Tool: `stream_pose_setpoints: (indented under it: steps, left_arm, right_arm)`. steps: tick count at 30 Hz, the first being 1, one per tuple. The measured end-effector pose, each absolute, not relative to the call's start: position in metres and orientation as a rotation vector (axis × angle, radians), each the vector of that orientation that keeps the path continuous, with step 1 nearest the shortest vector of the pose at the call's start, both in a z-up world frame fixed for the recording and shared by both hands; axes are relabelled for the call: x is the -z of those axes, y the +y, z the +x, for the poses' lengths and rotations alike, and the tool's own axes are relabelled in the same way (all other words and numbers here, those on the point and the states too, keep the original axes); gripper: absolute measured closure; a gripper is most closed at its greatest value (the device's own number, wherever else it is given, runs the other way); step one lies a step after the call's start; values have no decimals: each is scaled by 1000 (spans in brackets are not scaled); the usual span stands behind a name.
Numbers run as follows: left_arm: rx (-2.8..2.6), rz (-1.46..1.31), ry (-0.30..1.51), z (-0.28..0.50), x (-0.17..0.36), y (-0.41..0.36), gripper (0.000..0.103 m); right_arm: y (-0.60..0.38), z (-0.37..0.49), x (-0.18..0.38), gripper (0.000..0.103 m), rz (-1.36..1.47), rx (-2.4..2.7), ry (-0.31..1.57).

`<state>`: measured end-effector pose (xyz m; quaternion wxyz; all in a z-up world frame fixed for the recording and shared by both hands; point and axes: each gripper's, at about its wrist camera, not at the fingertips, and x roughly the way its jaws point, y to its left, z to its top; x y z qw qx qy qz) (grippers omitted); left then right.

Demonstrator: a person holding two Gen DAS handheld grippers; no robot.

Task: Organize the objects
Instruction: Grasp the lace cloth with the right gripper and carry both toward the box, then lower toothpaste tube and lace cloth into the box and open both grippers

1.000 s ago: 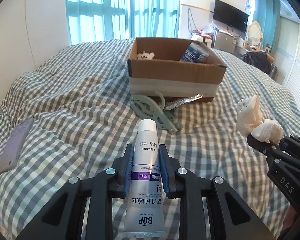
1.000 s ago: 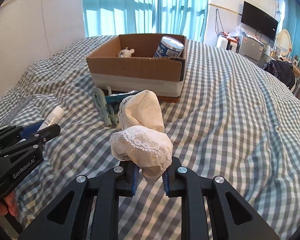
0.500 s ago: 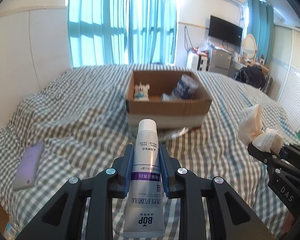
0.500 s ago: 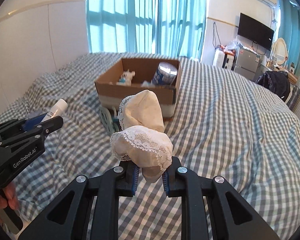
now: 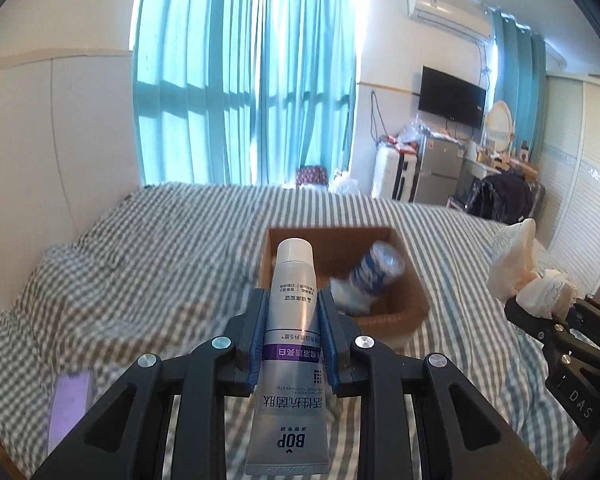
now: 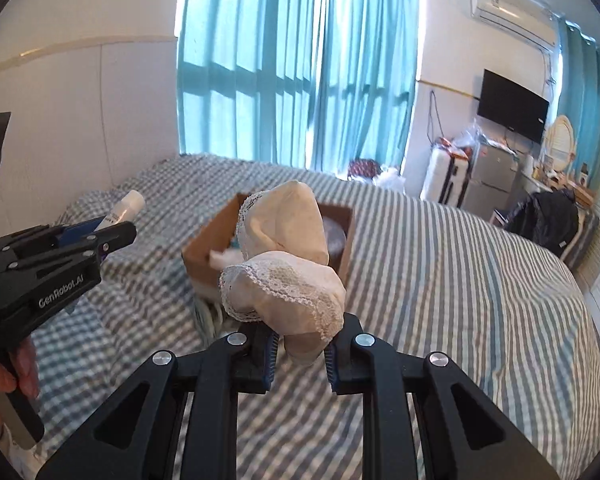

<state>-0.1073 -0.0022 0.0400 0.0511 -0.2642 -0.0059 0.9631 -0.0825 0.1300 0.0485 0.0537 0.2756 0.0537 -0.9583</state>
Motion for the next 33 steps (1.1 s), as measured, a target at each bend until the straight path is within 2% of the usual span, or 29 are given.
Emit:
stream_pose_setpoints:
  steps: [8,15,23,33]
  left_arm:
    - [-2924,-769,-3,-164,-56,1,78]
    - [-2919,-793,28,-222,-46,10,78]
    - [-2863,-911,109,-278,4,27,78]
    - [-2784,-1053,118,-311,65,34,78]
  right_arm:
    - [125,-149,-81,85,777,2871,127]
    - [115,-218,-81,85,795,2834,125]
    - [110,-290,-39,85,884,2794,142]
    - [114,-341,24,84,1009,2735,116]
